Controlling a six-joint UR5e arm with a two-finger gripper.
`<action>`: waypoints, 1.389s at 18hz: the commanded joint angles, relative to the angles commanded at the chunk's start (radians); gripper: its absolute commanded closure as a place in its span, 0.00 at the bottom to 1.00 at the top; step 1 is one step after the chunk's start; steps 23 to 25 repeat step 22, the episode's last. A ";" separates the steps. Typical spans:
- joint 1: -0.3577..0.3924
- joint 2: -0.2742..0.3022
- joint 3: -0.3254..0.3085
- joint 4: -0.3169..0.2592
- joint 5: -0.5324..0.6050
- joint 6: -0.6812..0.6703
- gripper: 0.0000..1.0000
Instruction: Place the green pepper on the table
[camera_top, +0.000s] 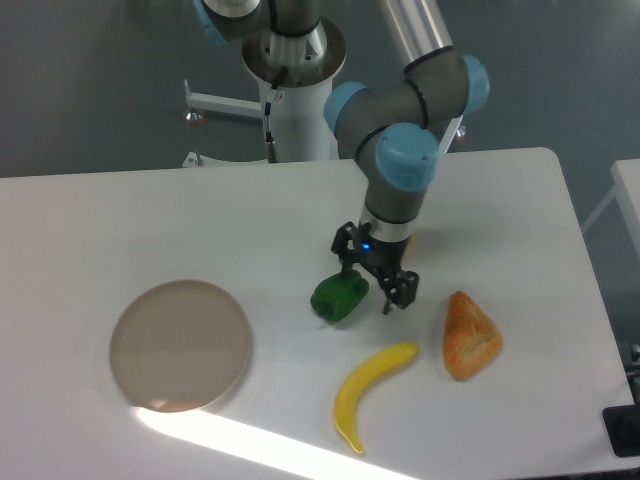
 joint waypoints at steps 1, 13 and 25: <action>0.014 -0.014 0.034 -0.002 0.024 0.002 0.00; 0.048 -0.166 0.301 -0.009 0.173 0.049 0.00; 0.043 -0.190 0.315 -0.008 0.186 0.045 0.00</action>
